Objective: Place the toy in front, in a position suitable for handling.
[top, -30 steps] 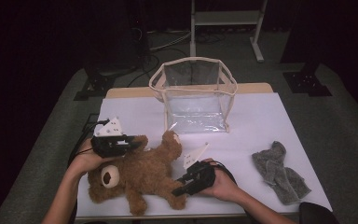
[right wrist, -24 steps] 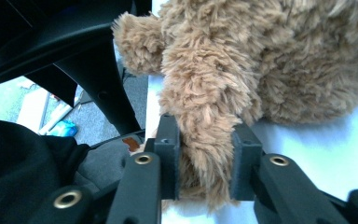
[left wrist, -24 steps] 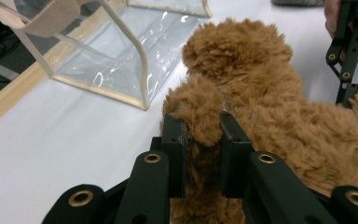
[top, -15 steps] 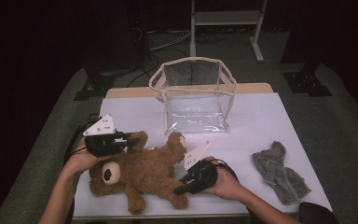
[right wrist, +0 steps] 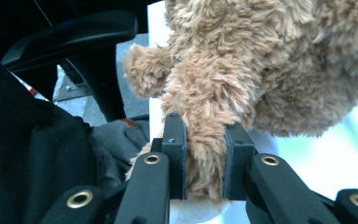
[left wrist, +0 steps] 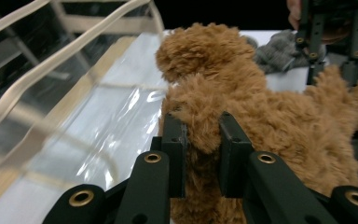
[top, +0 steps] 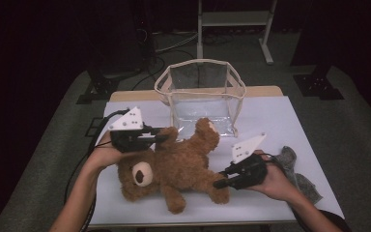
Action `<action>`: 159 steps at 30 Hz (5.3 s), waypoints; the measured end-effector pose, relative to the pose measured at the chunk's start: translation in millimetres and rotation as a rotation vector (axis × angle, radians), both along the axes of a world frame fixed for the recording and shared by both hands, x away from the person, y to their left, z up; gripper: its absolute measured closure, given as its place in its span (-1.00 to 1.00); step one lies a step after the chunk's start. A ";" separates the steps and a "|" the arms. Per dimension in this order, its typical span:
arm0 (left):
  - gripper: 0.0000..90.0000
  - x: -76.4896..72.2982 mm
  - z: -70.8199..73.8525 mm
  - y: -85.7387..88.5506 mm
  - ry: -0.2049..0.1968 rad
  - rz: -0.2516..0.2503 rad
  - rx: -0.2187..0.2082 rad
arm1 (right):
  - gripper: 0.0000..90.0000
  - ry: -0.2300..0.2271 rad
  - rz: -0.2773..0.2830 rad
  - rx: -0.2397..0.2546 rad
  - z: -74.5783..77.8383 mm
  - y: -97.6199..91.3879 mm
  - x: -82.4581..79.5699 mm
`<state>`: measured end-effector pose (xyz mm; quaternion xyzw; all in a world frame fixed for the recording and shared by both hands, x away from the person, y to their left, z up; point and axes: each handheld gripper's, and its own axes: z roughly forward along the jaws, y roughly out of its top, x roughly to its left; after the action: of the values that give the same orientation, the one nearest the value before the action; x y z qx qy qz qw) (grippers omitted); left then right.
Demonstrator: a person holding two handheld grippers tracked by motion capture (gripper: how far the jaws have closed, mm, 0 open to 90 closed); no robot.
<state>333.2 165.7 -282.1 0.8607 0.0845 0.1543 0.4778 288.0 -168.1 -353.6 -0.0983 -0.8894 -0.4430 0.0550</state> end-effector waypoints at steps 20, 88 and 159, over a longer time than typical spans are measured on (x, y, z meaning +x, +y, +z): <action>0.68 26.4 -50.2 -111.1 0.086 -0.192 0.080 | 0.64 0.075 -0.204 -0.089 -43.4 -100.6 -16.0; -0.09 -18.0 -71.0 -28.8 0.065 -0.143 0.033 | 0.16 -0.080 -0.233 0.053 -30.7 -49.8 44.1; -0.21 0.2 -114.7 -24.7 0.112 -0.006 0.009 | 0.53 0.005 -0.276 0.043 -32.2 -41.5 48.8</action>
<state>333.4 141.0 -396.8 0.8704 0.1077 0.1050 0.4689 336.8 -209.6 -385.8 -0.2196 -0.8576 -0.4651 -0.0019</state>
